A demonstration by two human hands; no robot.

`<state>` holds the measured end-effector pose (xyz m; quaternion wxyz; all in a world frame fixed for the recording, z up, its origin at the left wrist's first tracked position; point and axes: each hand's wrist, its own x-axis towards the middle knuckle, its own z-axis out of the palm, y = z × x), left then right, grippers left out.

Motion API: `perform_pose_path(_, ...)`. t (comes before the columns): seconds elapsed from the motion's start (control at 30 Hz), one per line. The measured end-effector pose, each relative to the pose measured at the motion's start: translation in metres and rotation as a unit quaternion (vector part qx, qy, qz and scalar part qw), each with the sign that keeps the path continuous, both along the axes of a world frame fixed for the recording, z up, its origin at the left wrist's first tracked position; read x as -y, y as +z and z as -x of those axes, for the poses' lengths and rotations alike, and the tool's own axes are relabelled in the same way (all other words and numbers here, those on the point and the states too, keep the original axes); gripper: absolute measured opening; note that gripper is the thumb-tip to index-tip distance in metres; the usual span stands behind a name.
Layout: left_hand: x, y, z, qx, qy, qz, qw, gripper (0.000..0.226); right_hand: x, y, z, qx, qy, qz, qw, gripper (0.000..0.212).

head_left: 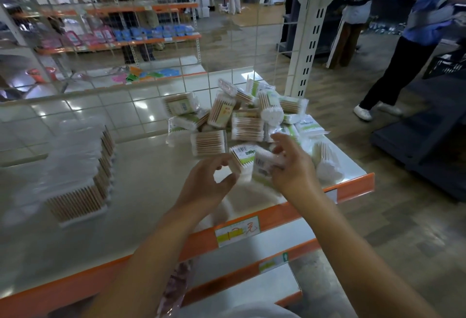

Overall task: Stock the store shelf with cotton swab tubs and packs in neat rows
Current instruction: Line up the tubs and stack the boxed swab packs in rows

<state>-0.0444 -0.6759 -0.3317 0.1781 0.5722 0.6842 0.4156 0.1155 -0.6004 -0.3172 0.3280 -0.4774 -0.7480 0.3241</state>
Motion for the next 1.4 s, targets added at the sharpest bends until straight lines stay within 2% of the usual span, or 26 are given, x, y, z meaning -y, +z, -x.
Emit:
perform_pose_path(0.13, 0.001, 0.005, 0.005, 0.154, -0.015, 0.009, 0.988, 0.034, 0.001, 0.018, 0.003, -0.095, 0.044, 0.013, 0.994, 0.058)
perform_pose_path(0.23, 0.006, 0.013, 0.003, 0.302, -0.053, 0.008, 0.952, 0.039, 0.003, 0.027, 0.009, -0.176, 0.079, 0.031, 0.981, 0.061)
perform_pose_path(0.3, 0.011, 0.014, 0.003, 0.331, -0.071, 0.007, 0.941, 0.034, 0.005, 0.029, 0.013, -0.220, 0.093, 0.049, 0.970, 0.060)
perform_pose_path(0.43, 0.018, 0.010, 0.008, 0.372, -0.072, 0.007, 0.926, 0.040, 0.008, 0.030, 0.021, -0.284, 0.111, 0.072, 0.950, 0.054)
perform_pose_path(0.7, 0.022, 0.019, 0.016, 0.400, -0.047, -0.046, 0.914, 0.042, 0.017, 0.029, 0.028, -0.292, 0.105, 0.049, 0.949, 0.046)
perform_pose_path(0.8, 0.021, 0.033, 0.024, 0.400, -0.008, -0.096, 0.911, 0.041, 0.022, 0.027, 0.026, -0.290, 0.076, -0.005, 0.954, 0.028)
perform_pose_path(0.9, 0.023, 0.046, 0.033, 0.378, -0.009, -0.106, 0.919, 0.044, 0.026, 0.026, 0.026, -0.272, 0.066, -0.027, 0.960, 0.015)
perform_pose_path(1.03, 0.025, 0.053, 0.038, 0.354, -0.051, -0.085, 0.930, 0.046, 0.029, 0.029, 0.034, -0.221, 0.160, 0.039, 0.961, 0.021)
perform_pose_path(1.13, 0.026, 0.052, 0.038, 0.343, -0.063, -0.071, 0.934, 0.048, 0.033, 0.028, 0.041, -0.217, 0.215, 0.077, 0.949, 0.031)
perform_pose_path(1.2, 0.027, 0.050, 0.039, 0.354, -0.059, -0.069, 0.931, 0.047, 0.034, 0.027, 0.043, -0.233, 0.221, 0.086, 0.943, 0.031)
perform_pose_path(1.4, 0.030, 0.039, 0.038, 0.461, -0.032, -0.052, 0.885, 0.035, 0.034, 0.021, 0.048, -0.327, 0.173, 0.118, 0.922, 0.030)
